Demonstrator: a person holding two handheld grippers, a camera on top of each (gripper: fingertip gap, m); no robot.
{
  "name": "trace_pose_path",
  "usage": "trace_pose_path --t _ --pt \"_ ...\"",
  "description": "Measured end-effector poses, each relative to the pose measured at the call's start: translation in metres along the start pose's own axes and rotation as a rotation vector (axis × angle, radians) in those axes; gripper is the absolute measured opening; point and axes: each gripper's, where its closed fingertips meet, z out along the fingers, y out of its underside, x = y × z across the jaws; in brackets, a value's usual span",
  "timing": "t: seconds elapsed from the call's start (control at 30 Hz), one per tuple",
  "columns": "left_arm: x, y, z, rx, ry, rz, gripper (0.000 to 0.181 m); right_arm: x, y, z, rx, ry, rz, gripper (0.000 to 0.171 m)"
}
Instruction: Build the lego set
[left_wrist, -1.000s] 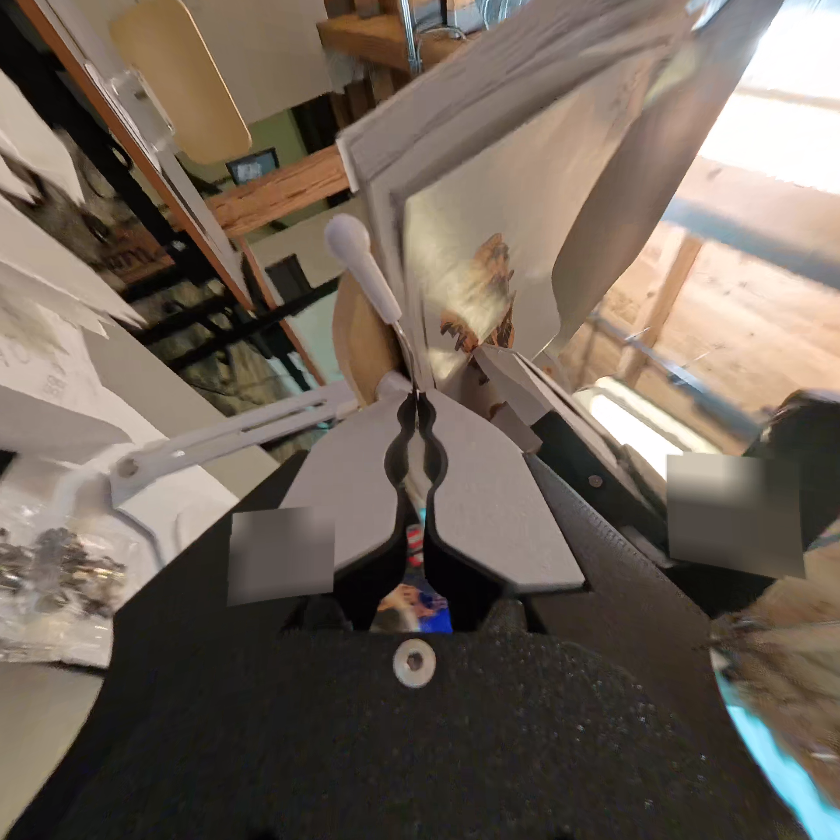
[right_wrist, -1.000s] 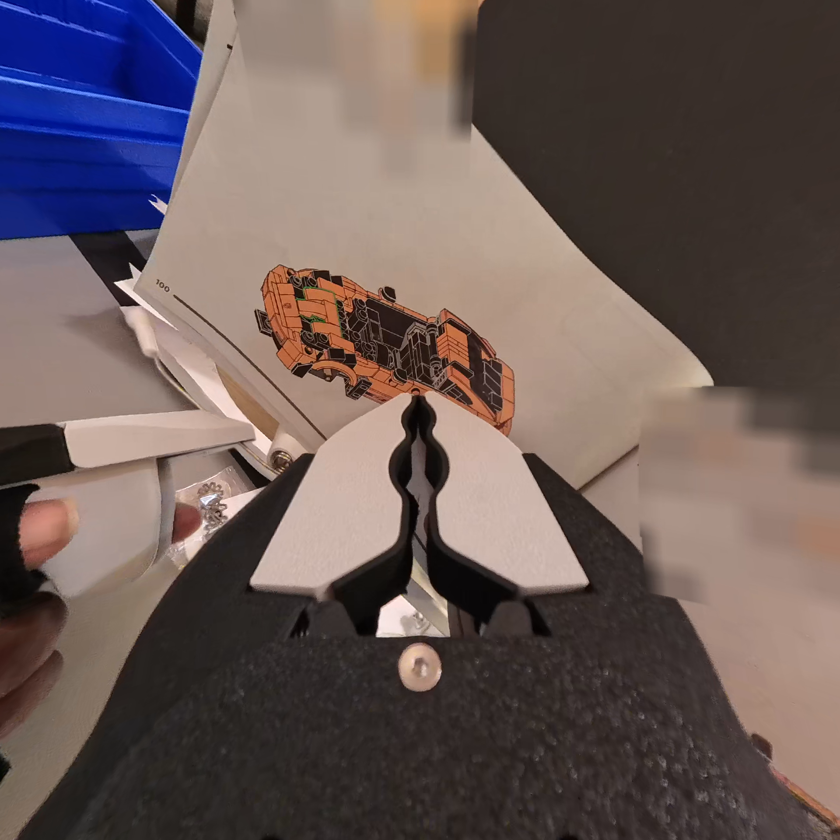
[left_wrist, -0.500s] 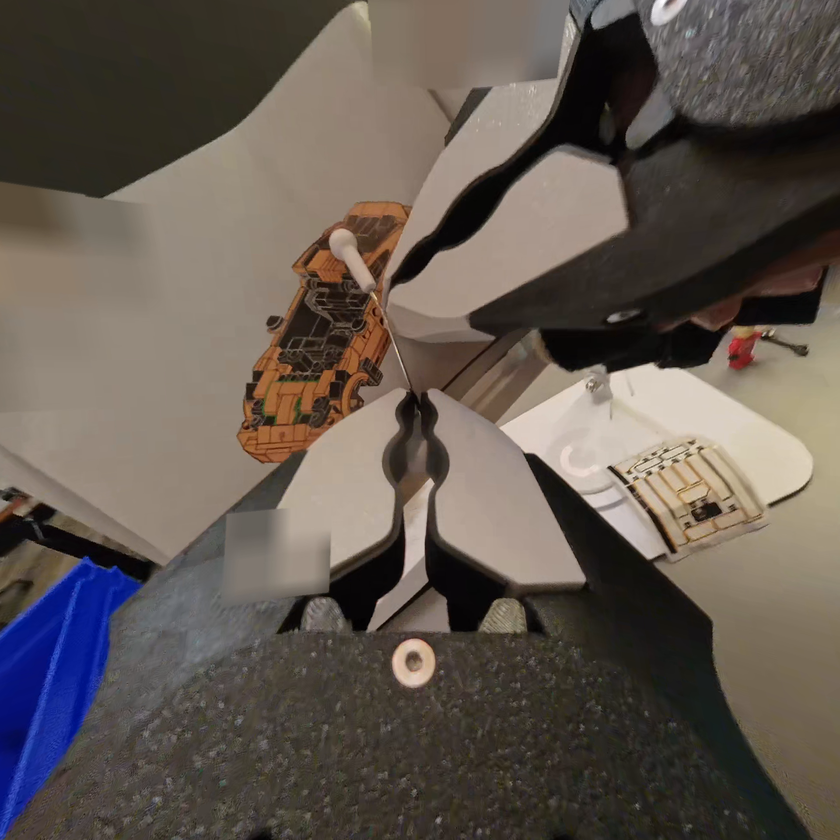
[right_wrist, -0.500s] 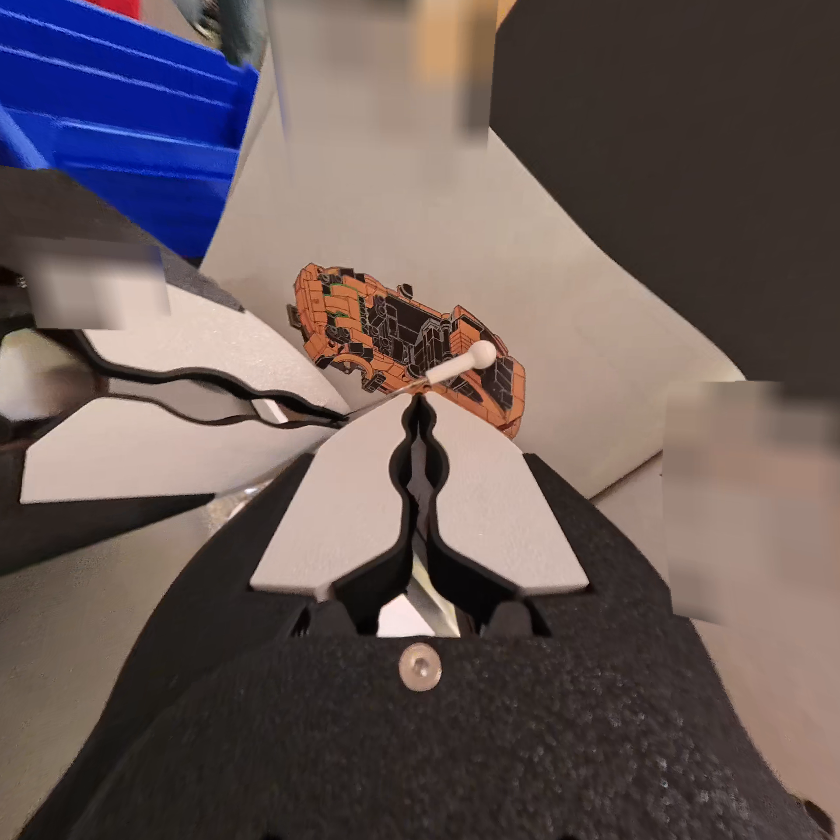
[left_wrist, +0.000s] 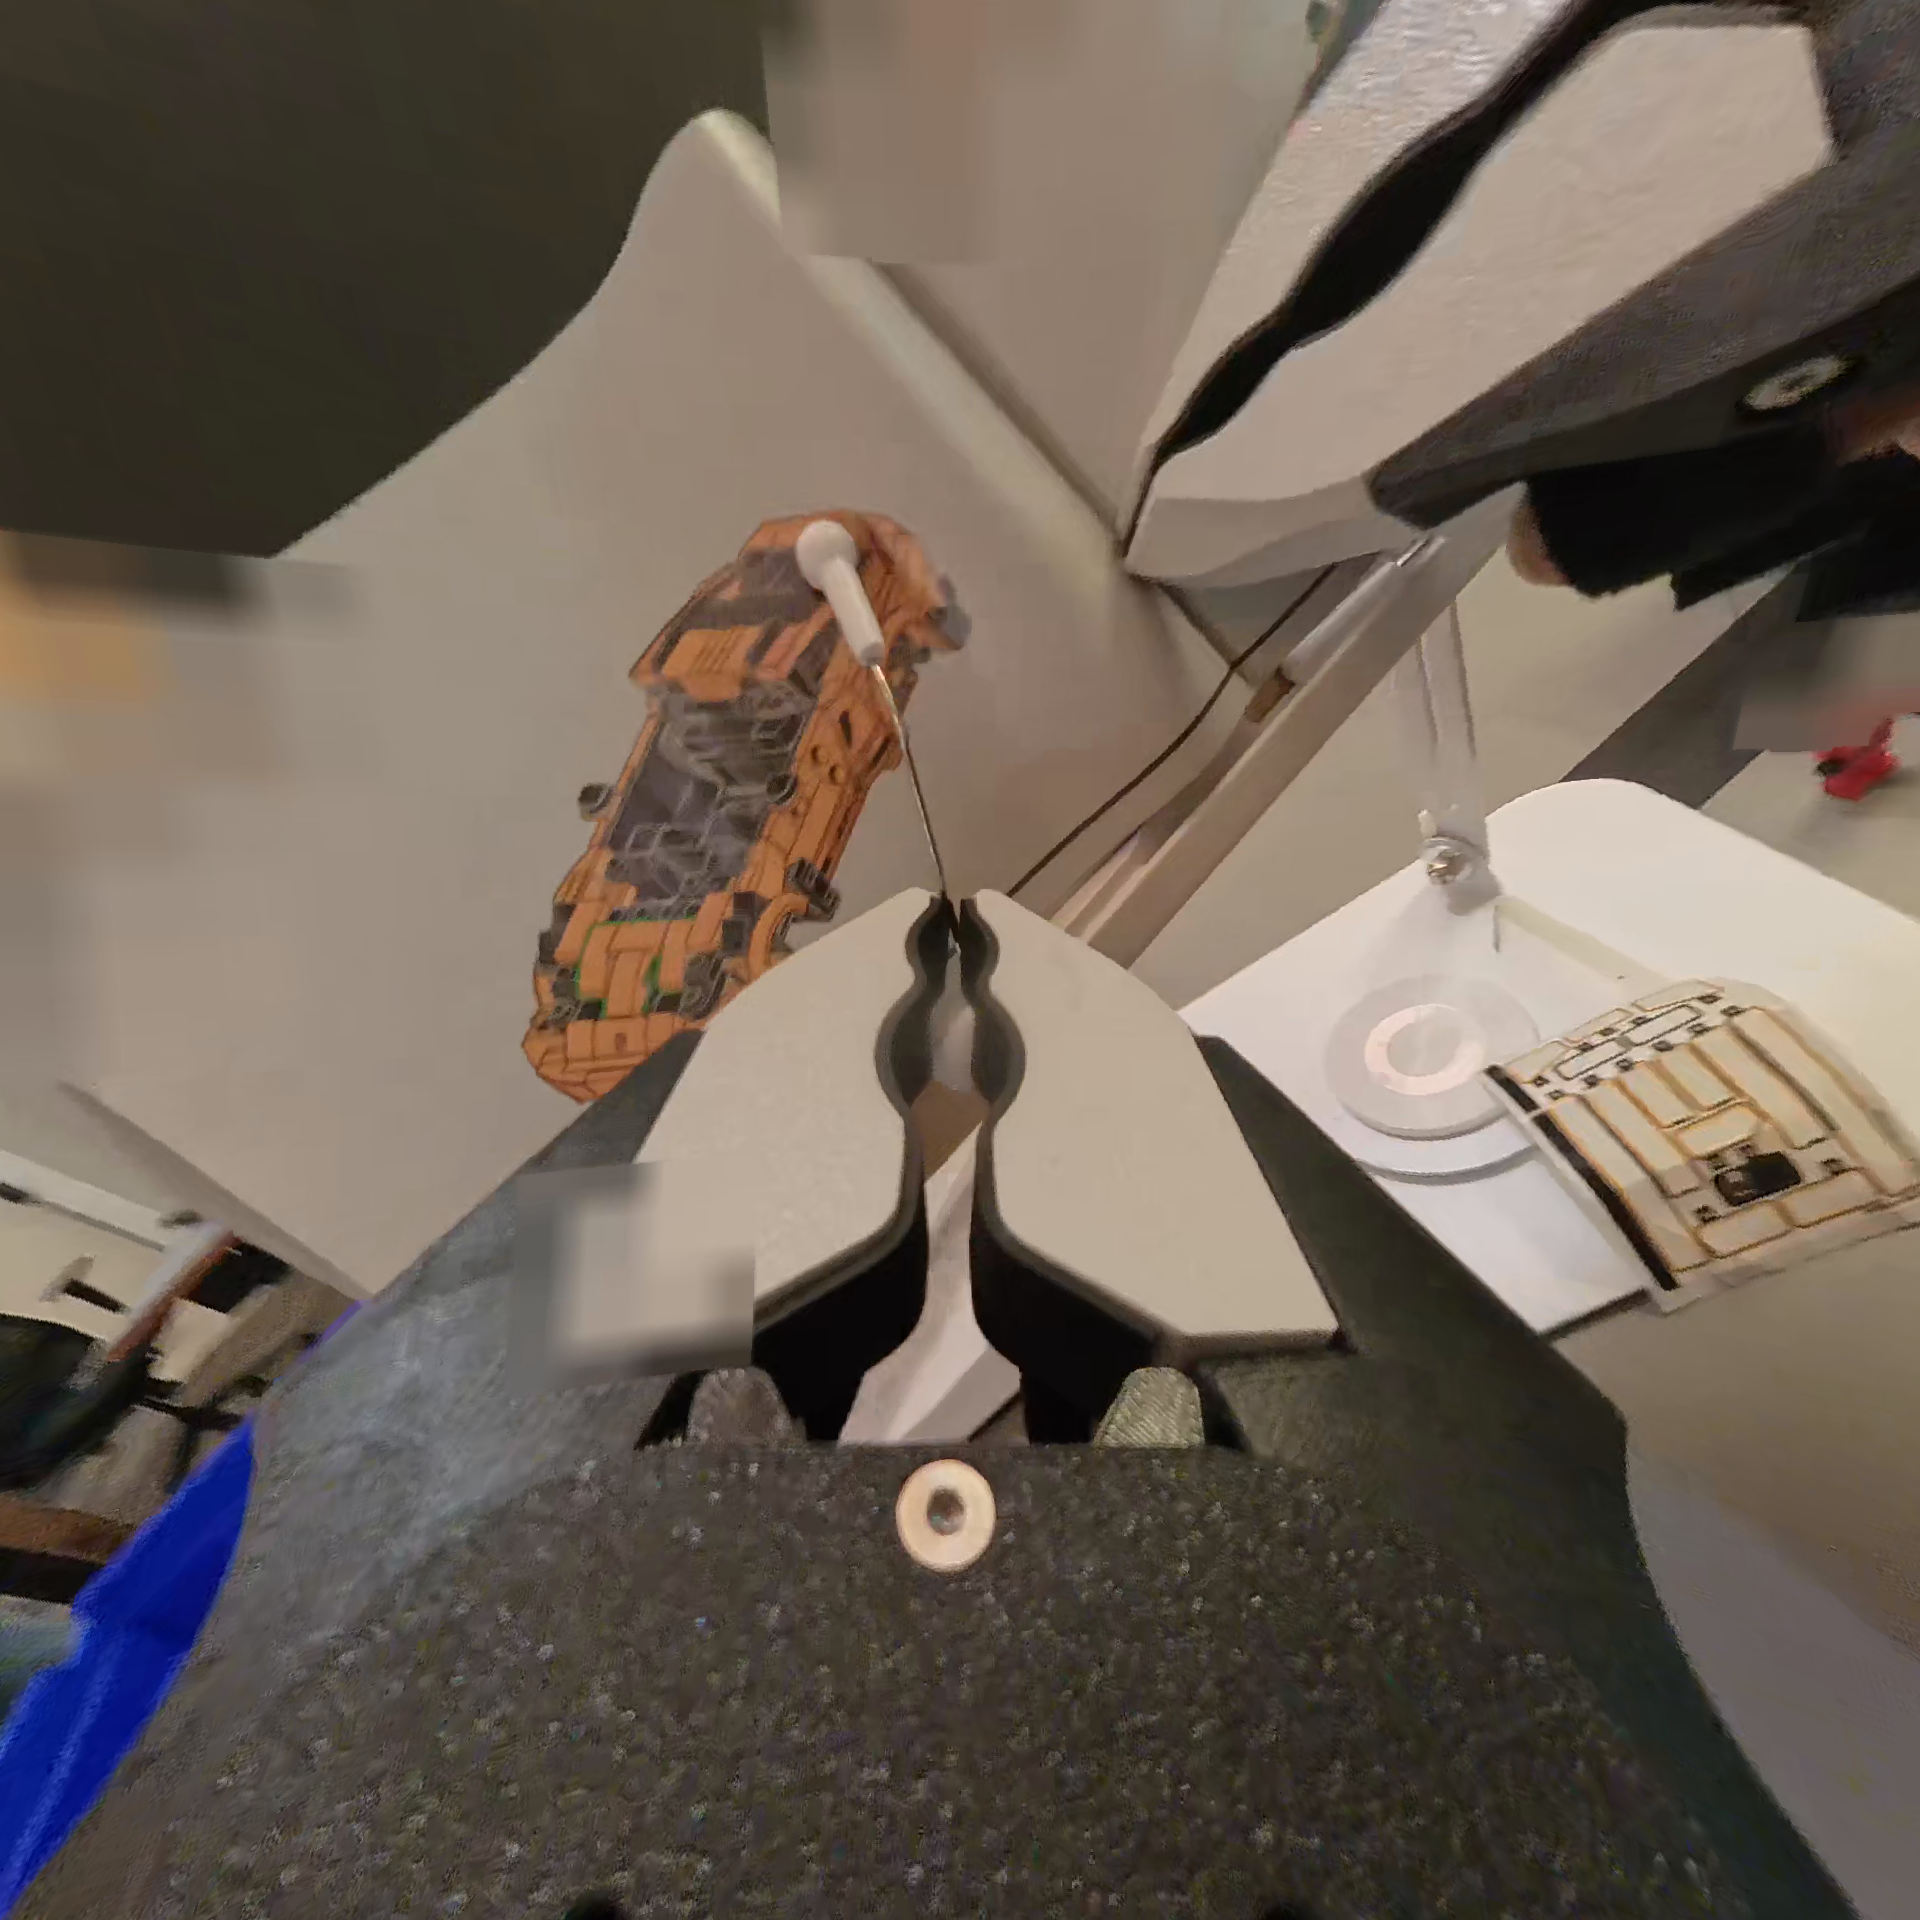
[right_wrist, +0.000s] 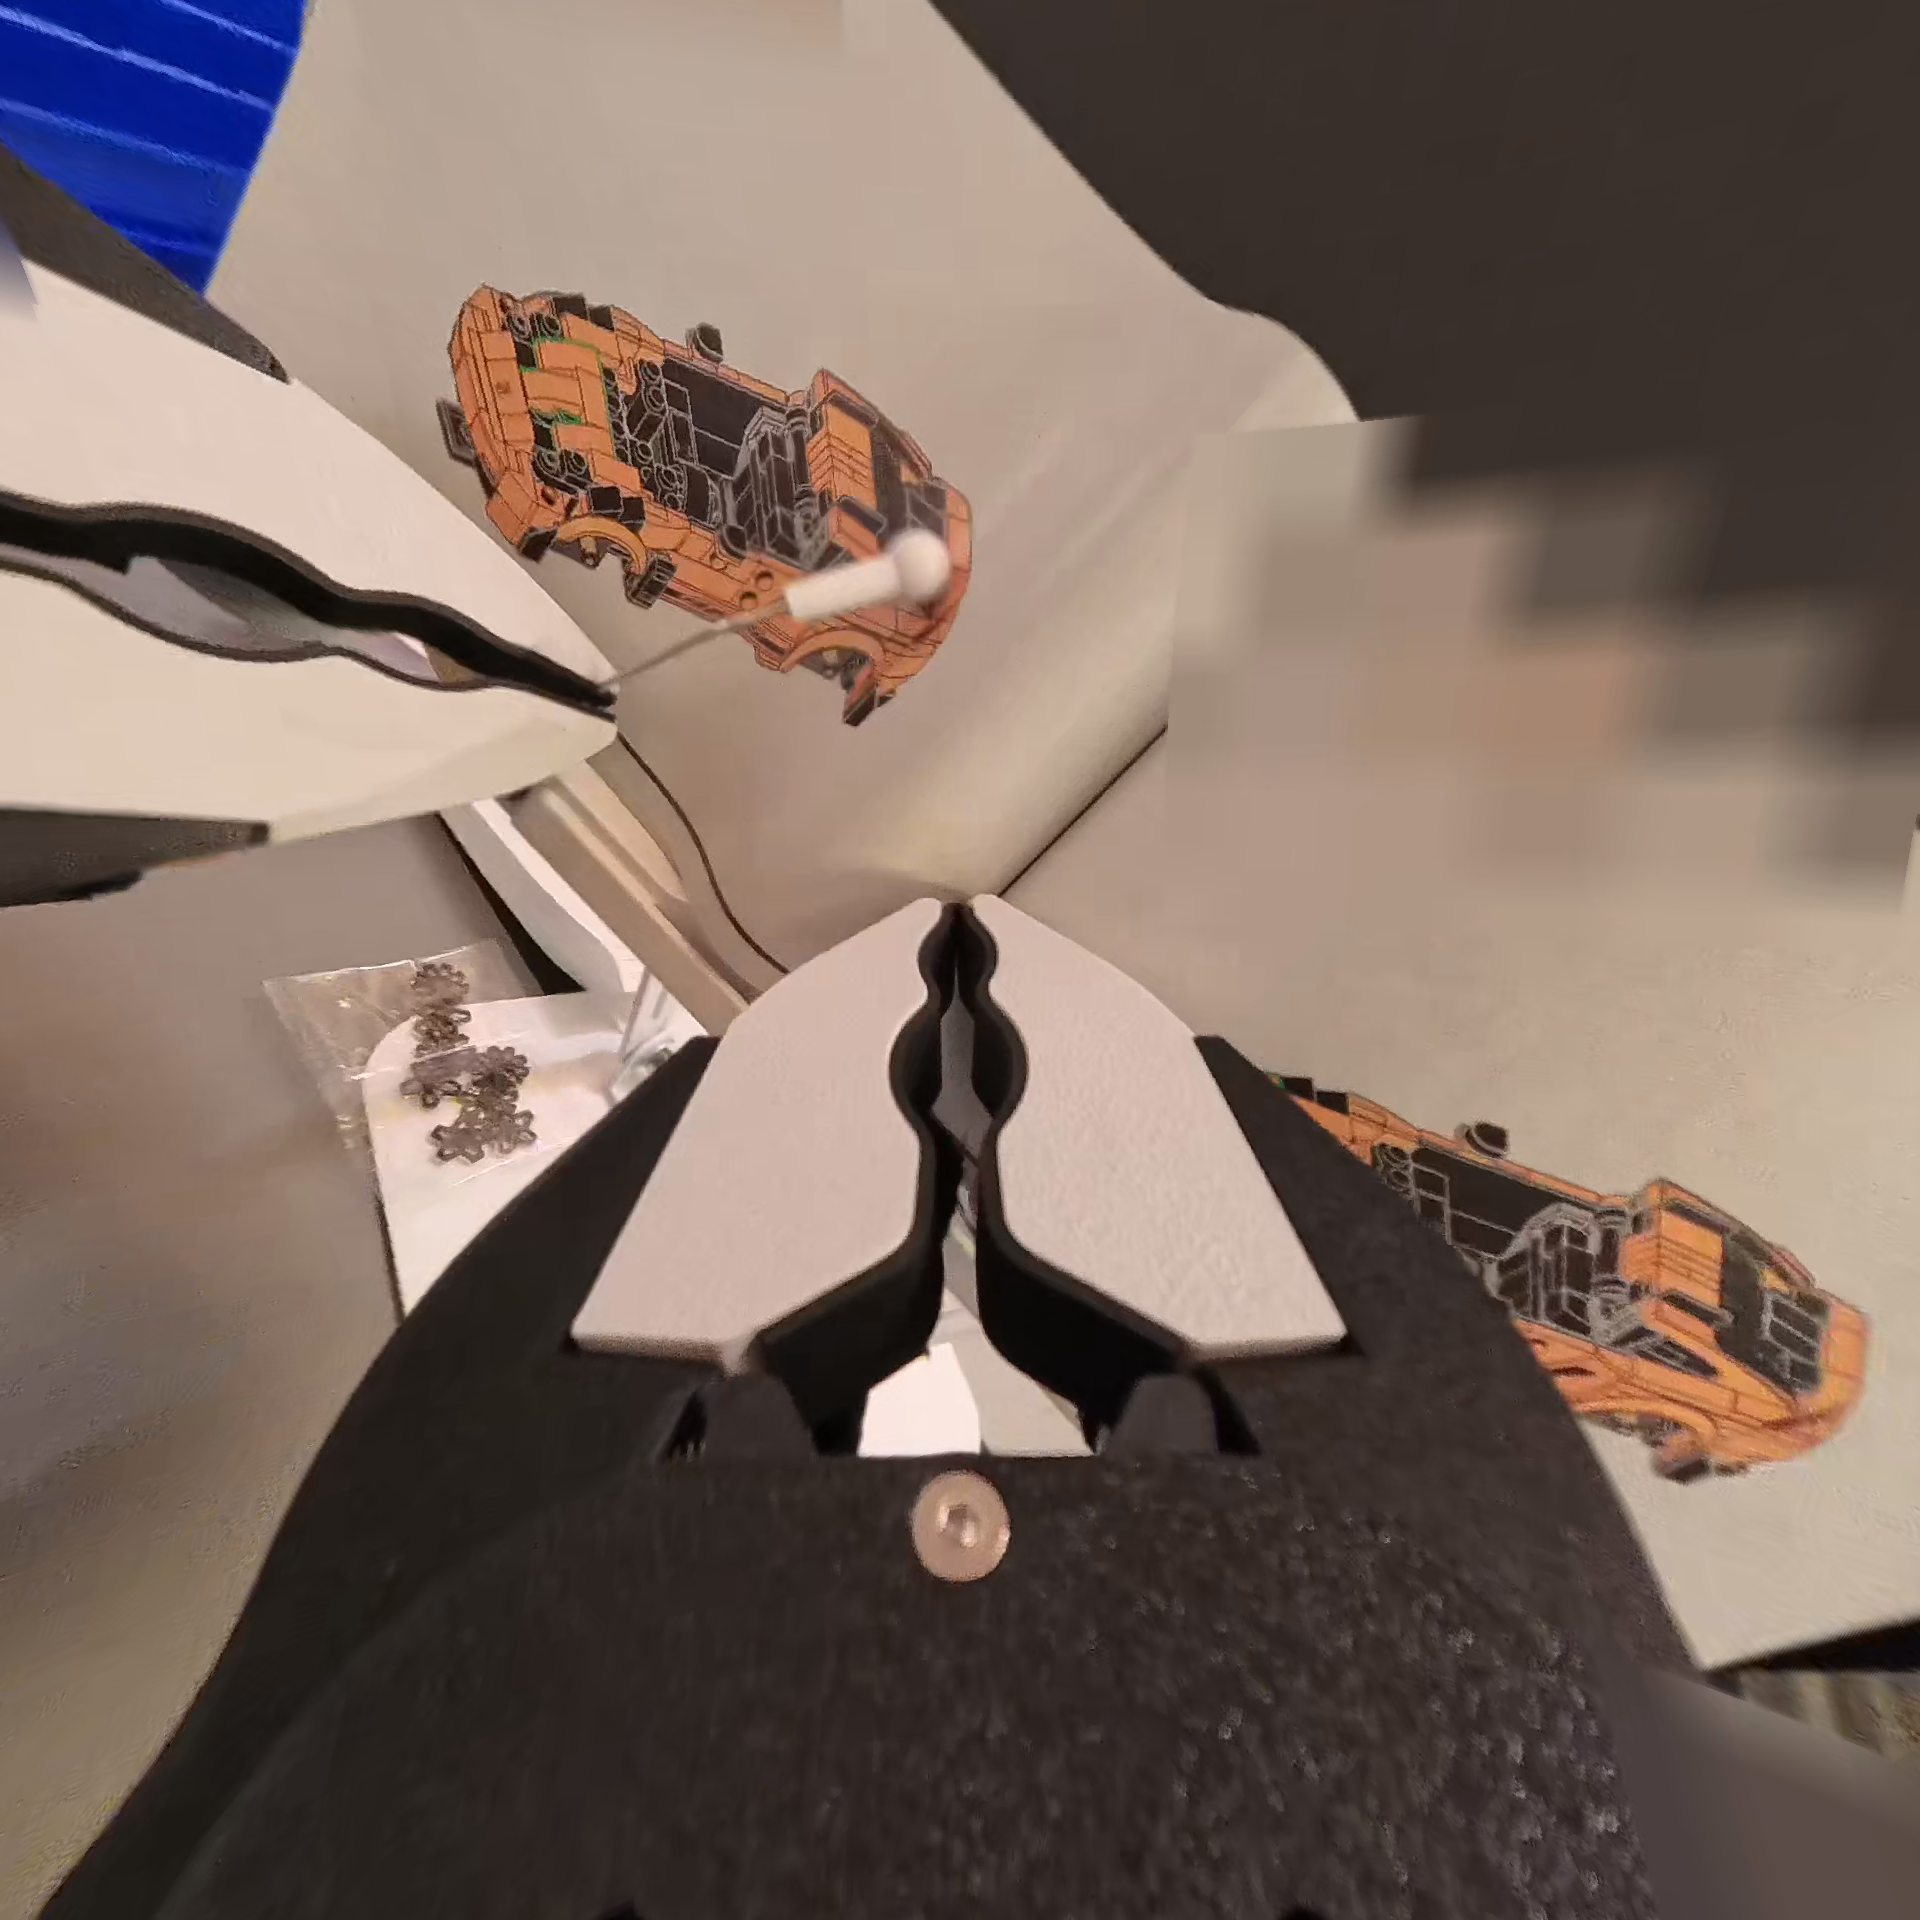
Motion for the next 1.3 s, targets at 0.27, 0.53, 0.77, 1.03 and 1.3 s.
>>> trace_pose_path --t 0.27,0.53,0.77,1.03,1.3 --pt "0.015 -0.004 0.002 0.034 -0.018 0.401 0.001 -0.001 0.0 0.0 0.044 0.011 0.061 0.0" --pt "0.016 -0.002 0.002 -0.025 0.084 0.638 0.002 0.006 0.004 -0.011 0.075 -0.107 0.237 0.0" --pt "0.018 -0.002 0.0 -0.07 0.137 0.853 0.003 0.047 0.037 -0.024 -0.023 -0.021 0.211 0.0" --pt "0.017 -0.001 -0.001 -0.176 0.234 0.941 0.004 0.067 0.041 -0.038 0.051 0.049 0.167 0.0" --pt "0.02 -0.02 -0.014 -0.097 0.339 0.302 0.018 0.158 0.073 -0.056 0.065 0.119 0.473 0.088"
